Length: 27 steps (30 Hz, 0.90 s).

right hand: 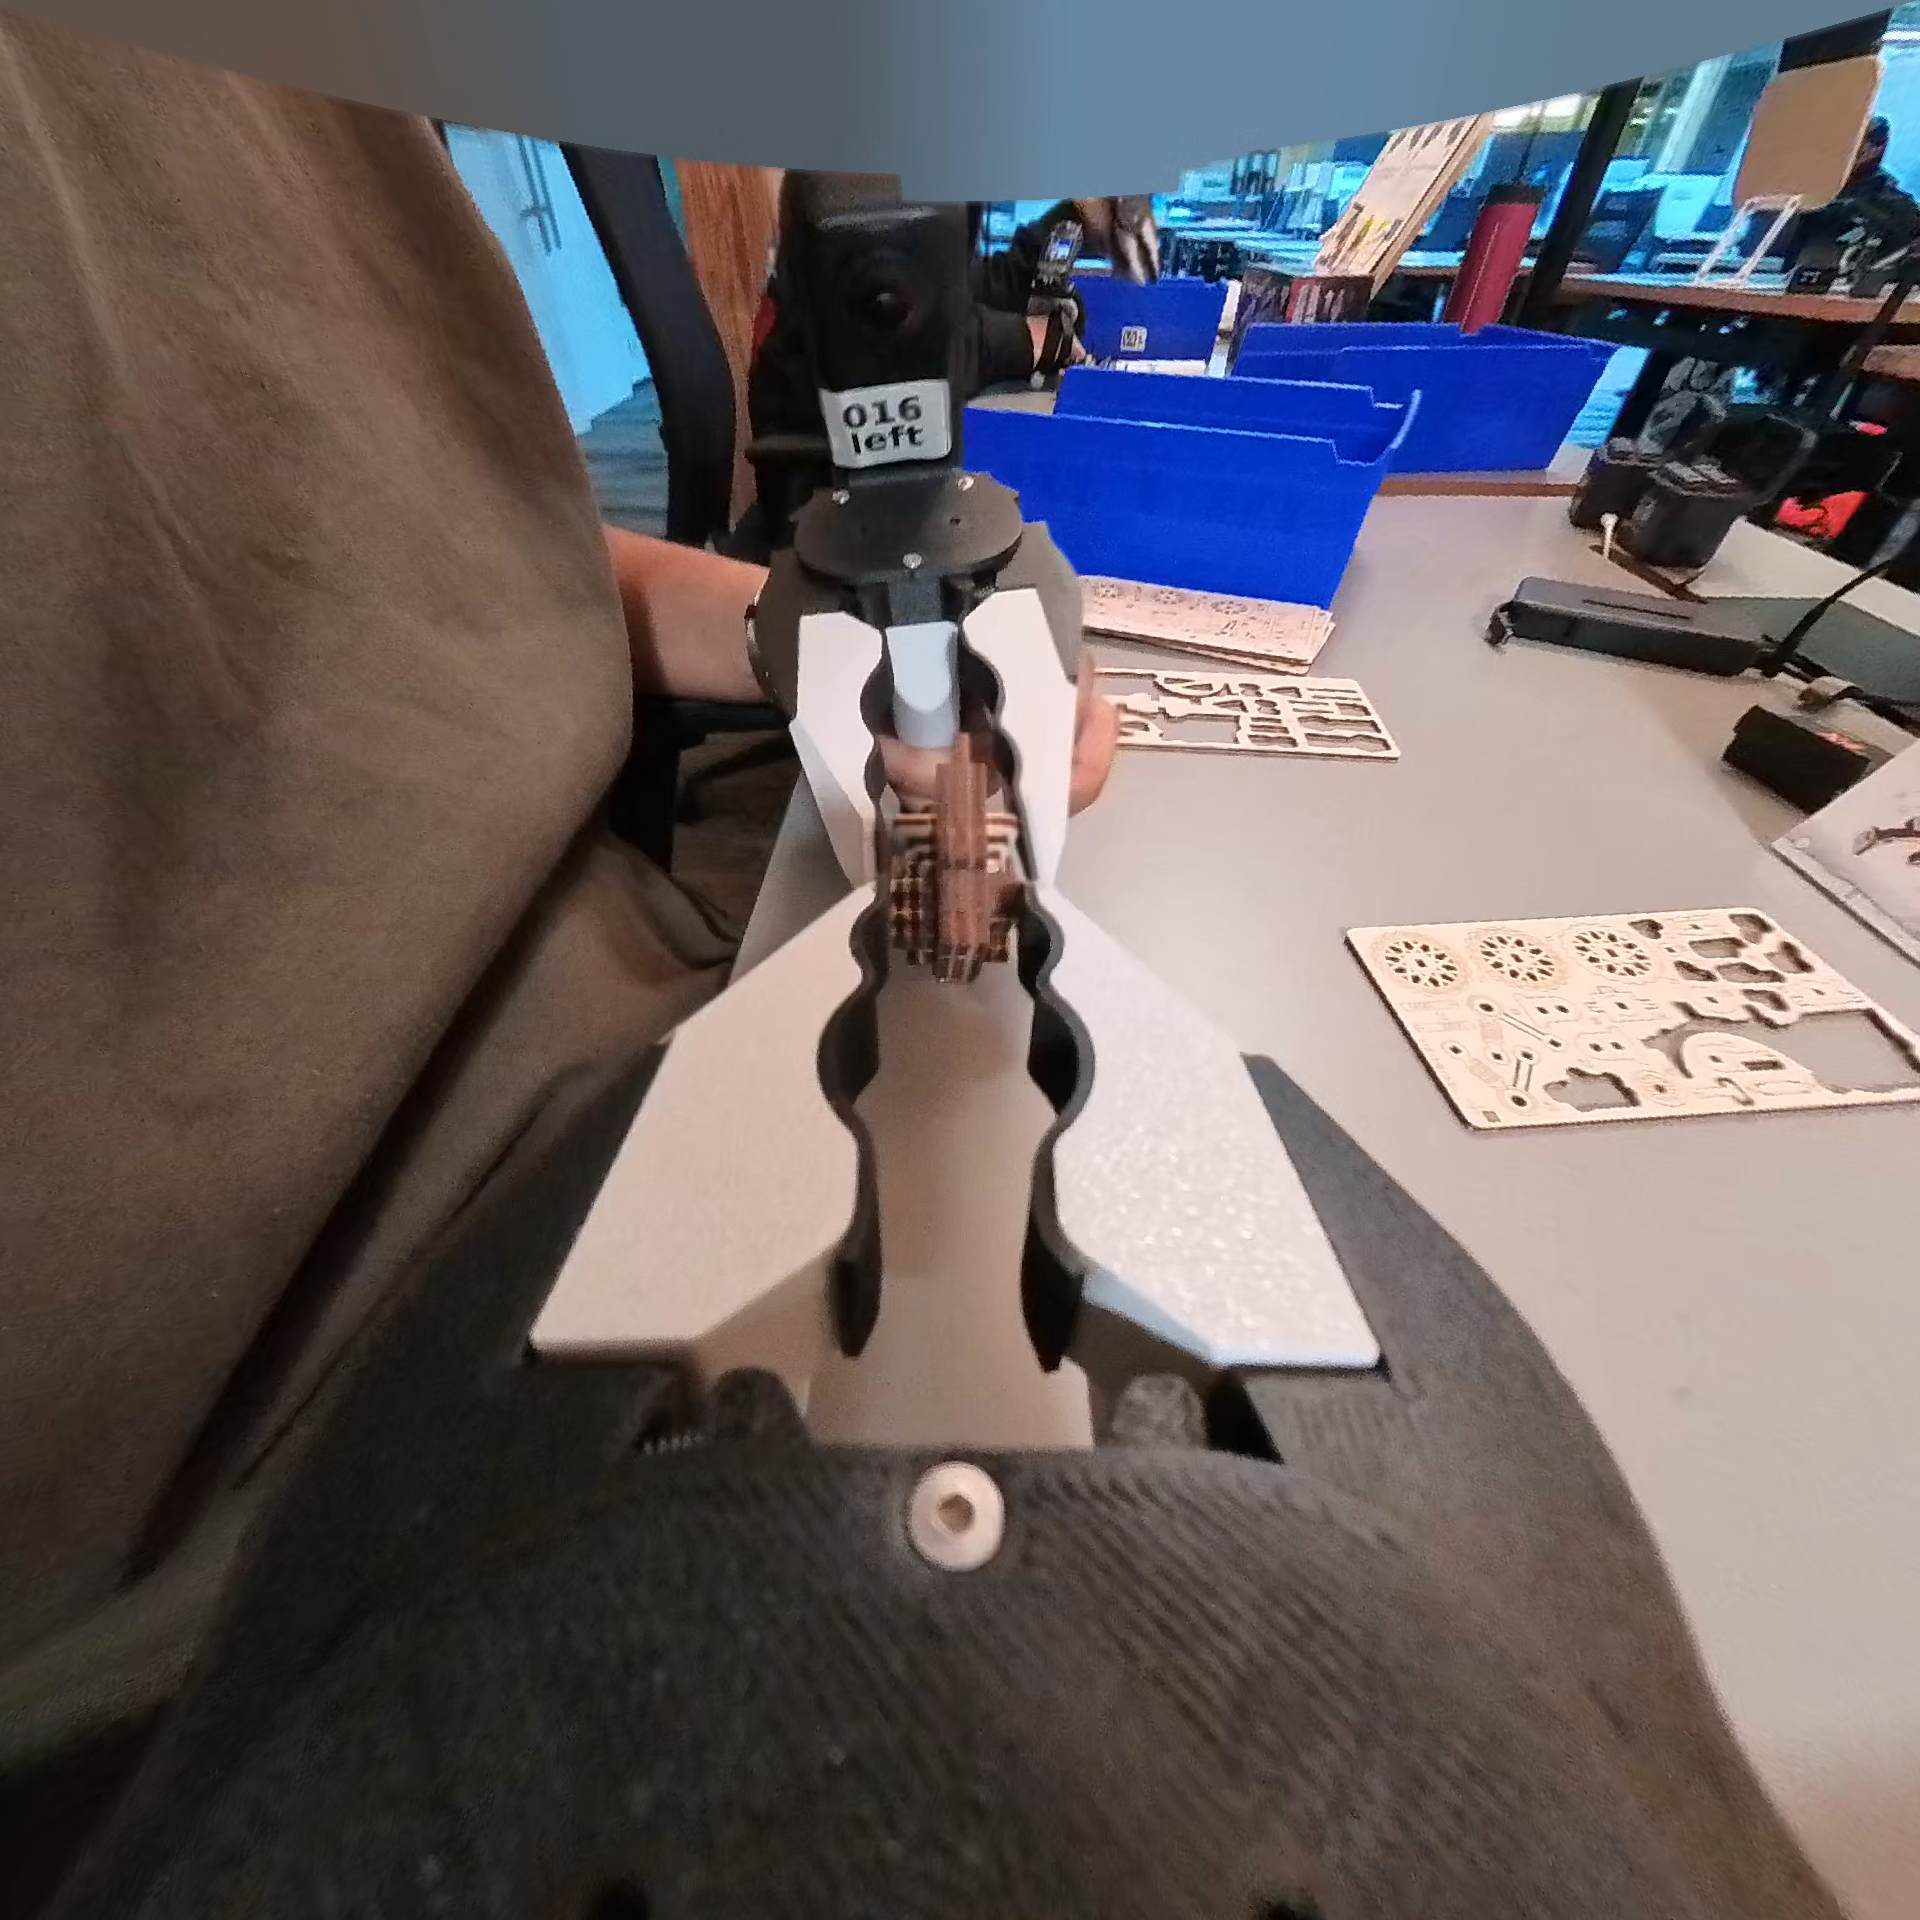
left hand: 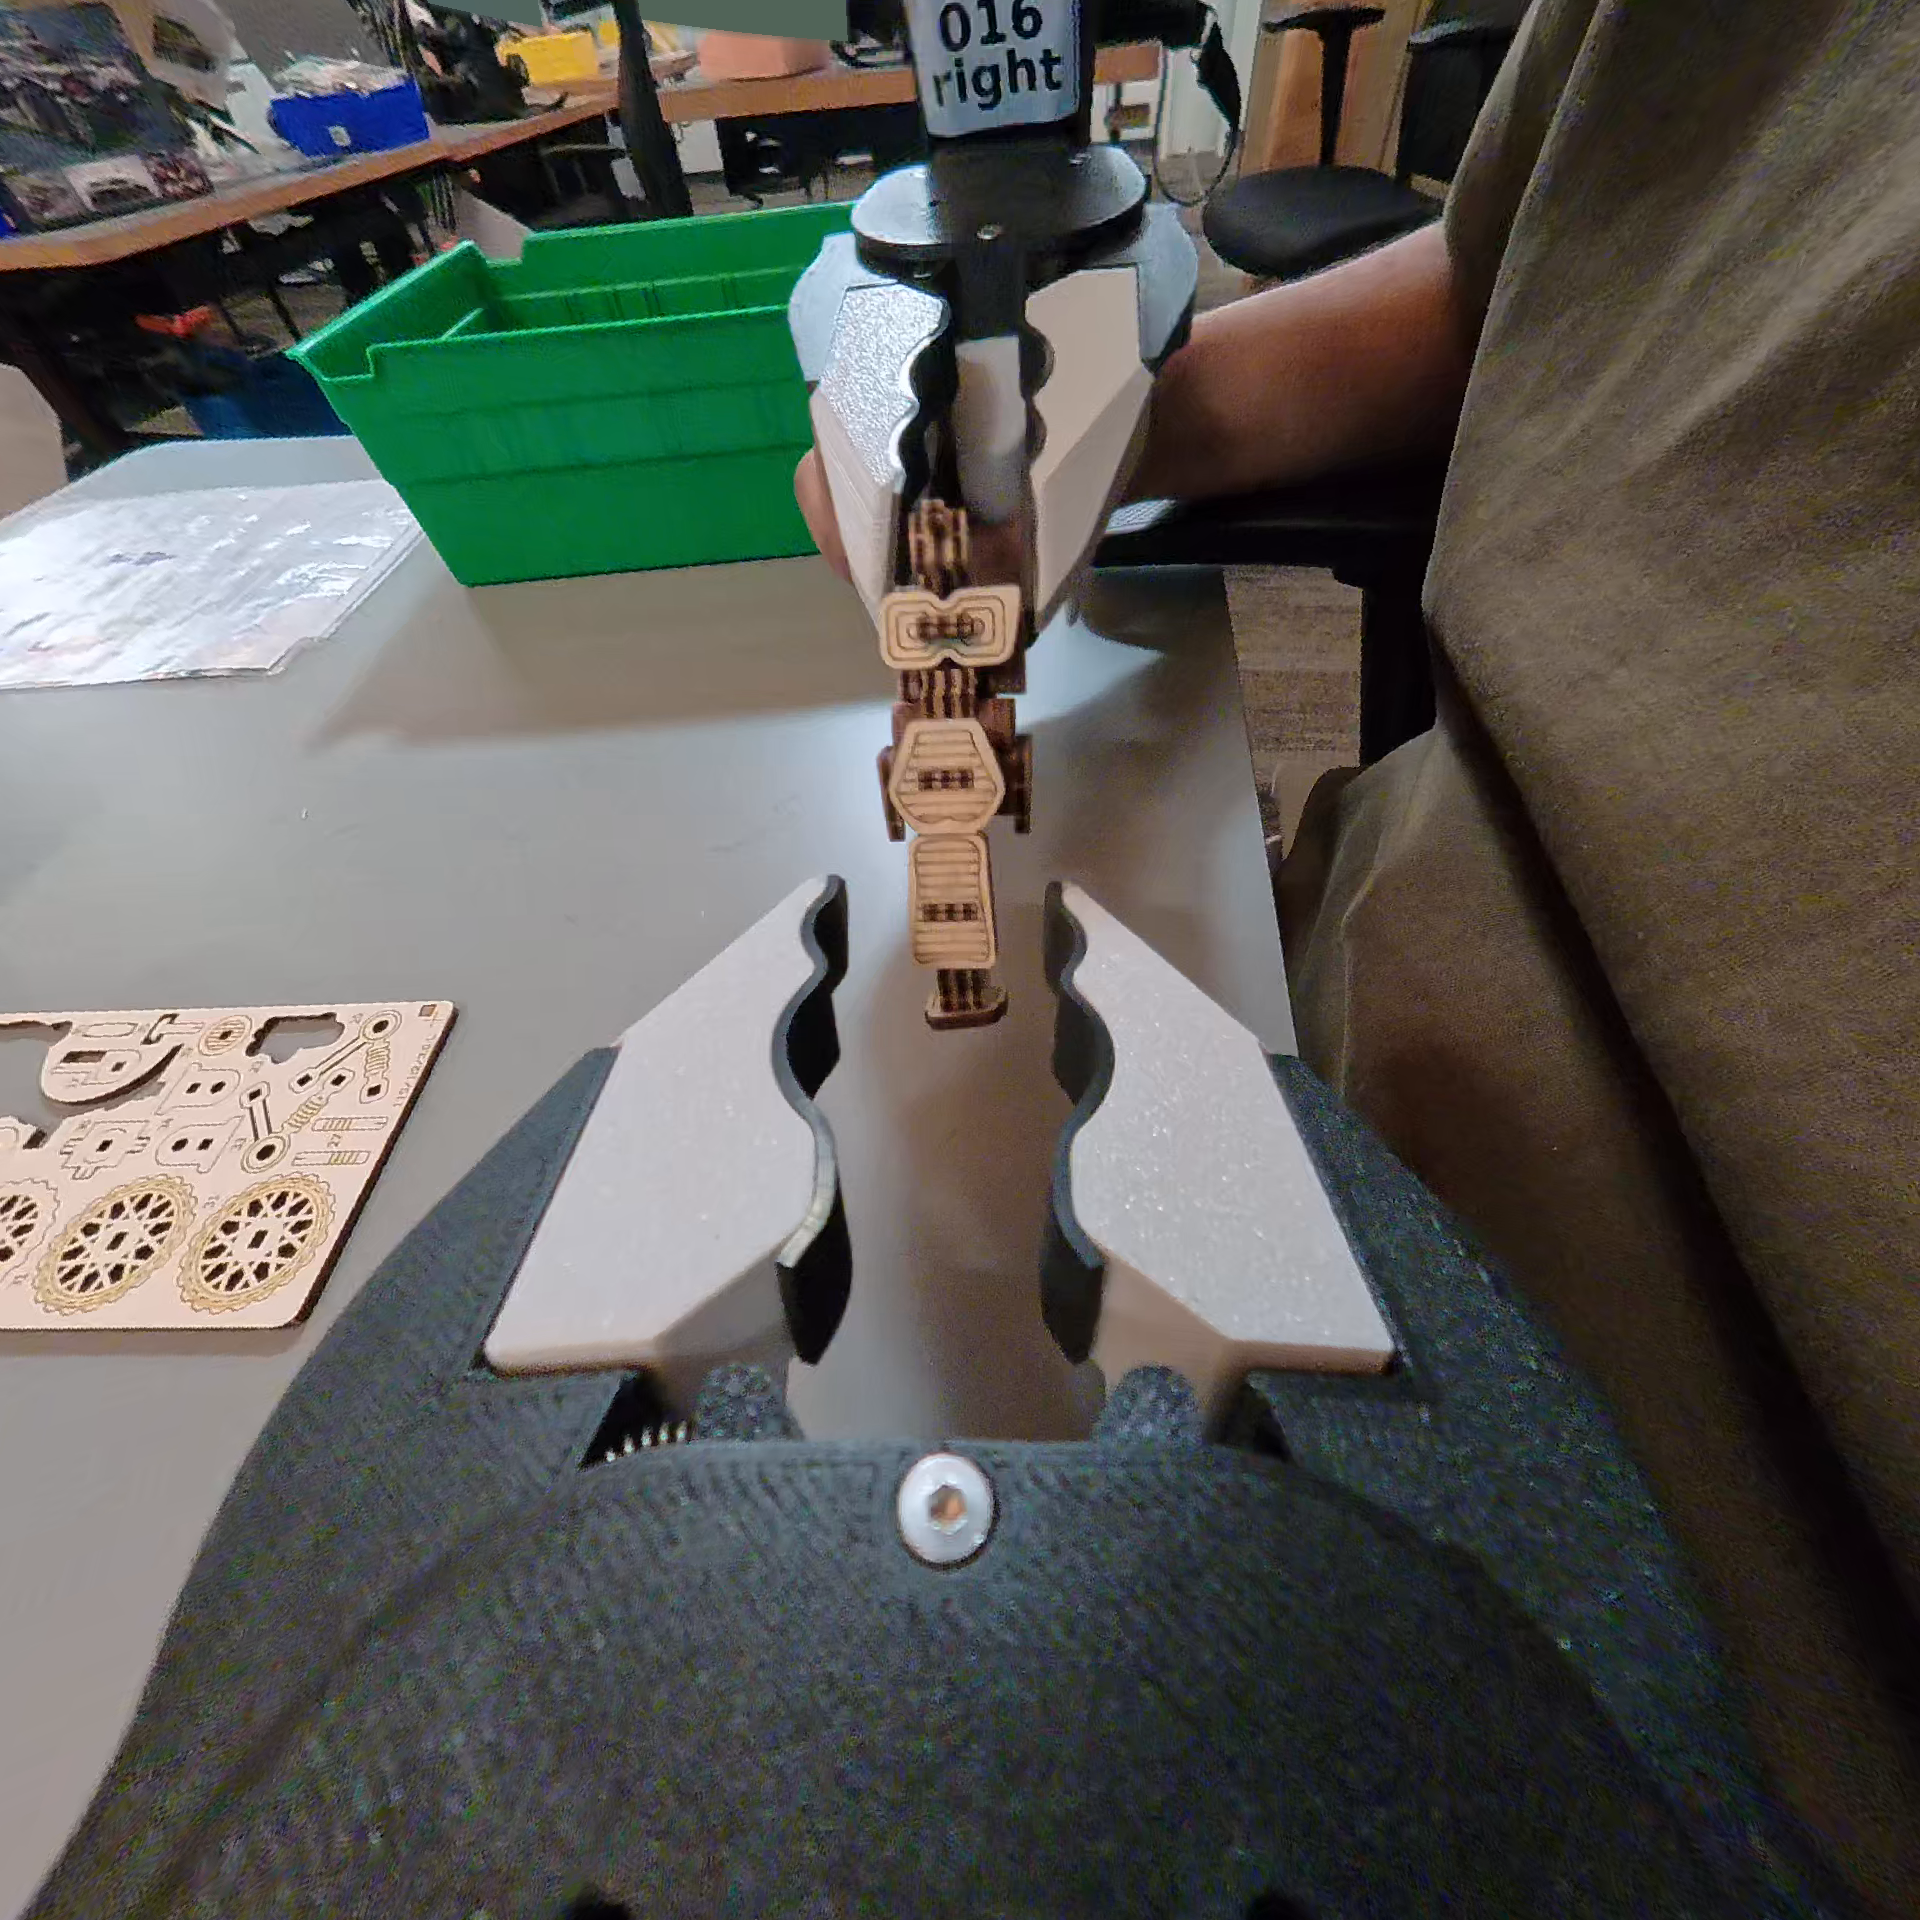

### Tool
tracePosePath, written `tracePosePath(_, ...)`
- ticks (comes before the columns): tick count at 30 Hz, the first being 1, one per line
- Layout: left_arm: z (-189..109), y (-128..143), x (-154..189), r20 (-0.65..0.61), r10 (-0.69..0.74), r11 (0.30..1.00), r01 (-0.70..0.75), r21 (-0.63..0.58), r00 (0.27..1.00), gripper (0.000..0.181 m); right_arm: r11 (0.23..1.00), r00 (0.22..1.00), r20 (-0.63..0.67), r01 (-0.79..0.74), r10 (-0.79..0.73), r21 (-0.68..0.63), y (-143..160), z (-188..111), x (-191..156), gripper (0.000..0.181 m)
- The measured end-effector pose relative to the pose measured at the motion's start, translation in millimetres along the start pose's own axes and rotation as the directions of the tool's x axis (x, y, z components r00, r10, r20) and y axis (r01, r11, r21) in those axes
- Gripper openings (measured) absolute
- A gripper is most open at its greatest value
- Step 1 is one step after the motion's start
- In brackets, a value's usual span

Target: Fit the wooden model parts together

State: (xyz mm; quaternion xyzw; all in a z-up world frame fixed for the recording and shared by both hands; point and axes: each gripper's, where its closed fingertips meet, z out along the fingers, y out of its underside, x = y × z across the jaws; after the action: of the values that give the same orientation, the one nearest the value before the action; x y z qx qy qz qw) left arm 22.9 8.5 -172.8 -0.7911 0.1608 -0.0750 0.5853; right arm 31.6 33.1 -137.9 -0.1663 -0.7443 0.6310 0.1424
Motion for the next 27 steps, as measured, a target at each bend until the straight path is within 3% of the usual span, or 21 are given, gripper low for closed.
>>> tracePosePath(6,-2,-2,-3,0.013,-0.002,1.0,0.002,0.021,1.0,0.015,0.999,0.999,-0.006,-0.032,0.032,0.018,-1,-2,5,0.022)
tracePosePath(12,-6,-2,-11,0.05,-0.007,0.999,0.006,0.031,0.999,0.013,0.999,0.999,-0.029,-0.023,0.022,-0.026,10,-1,9,0.022)
tracePosePath(27,6,27,-10,0.051,0.015,0.989,-0.007,-0.151,0.999,0.013,0.927,0.997,-0.066,-0.052,0.029,-0.371,79,7,16,0.021)
